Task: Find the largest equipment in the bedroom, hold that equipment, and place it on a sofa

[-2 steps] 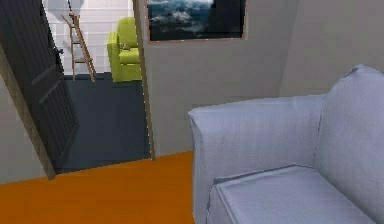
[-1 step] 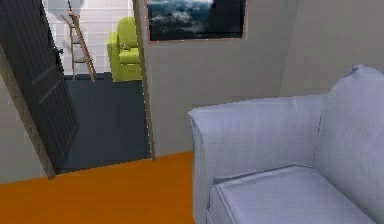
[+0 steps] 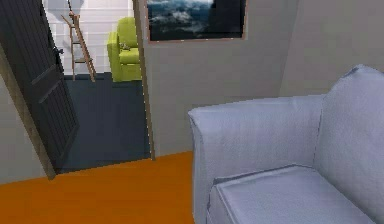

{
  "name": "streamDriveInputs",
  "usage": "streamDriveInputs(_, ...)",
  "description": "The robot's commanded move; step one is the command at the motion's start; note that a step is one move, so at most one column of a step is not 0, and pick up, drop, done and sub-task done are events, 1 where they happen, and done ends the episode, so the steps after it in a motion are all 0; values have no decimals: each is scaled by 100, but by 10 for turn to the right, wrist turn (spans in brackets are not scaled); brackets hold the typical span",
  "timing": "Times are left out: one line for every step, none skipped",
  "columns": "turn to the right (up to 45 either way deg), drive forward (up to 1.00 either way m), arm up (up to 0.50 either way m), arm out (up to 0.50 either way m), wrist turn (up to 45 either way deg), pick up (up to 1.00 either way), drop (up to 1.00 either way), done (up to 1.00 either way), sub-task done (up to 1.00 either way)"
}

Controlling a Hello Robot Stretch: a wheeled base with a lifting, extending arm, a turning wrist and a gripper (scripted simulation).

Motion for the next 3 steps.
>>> streamDriveInputs(0, 0, -32, 0, 0, 0, 0, 0, 0)
streamDriveInputs(0, 0, 0, 0, 0, 0, 100, 0, 0)
streamDriveInputs(0, 0, 10, 0, 0, 0, 0, 0, 0)
